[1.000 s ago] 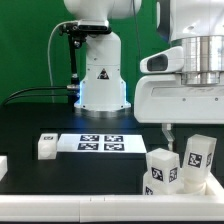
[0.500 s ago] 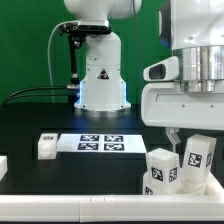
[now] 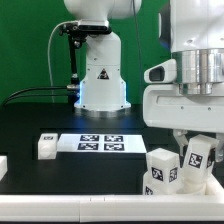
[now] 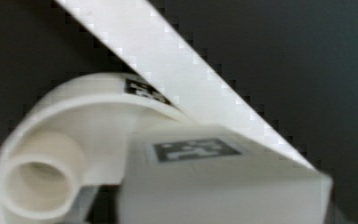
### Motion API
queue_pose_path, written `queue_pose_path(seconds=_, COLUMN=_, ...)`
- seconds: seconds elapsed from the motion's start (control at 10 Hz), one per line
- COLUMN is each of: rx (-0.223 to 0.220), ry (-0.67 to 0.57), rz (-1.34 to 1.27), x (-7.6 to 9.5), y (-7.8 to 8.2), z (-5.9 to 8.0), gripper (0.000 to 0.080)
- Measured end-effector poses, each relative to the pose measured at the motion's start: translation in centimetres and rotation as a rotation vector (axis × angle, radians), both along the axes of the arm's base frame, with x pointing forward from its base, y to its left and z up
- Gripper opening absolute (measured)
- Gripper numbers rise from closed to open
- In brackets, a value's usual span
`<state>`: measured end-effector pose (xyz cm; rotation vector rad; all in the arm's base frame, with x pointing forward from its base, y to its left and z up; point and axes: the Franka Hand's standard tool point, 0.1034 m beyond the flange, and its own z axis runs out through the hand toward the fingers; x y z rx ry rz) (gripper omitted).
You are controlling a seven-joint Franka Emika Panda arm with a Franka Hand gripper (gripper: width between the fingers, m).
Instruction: Assemble stool
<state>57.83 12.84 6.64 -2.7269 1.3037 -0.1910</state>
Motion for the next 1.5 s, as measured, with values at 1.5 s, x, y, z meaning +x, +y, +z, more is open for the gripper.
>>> queue_pose_path(seconds=1.5, rx=0.209, ry=0.016, rz=-0.705, x=2.4, y=-0.8, z=2.9, gripper=0.0605)
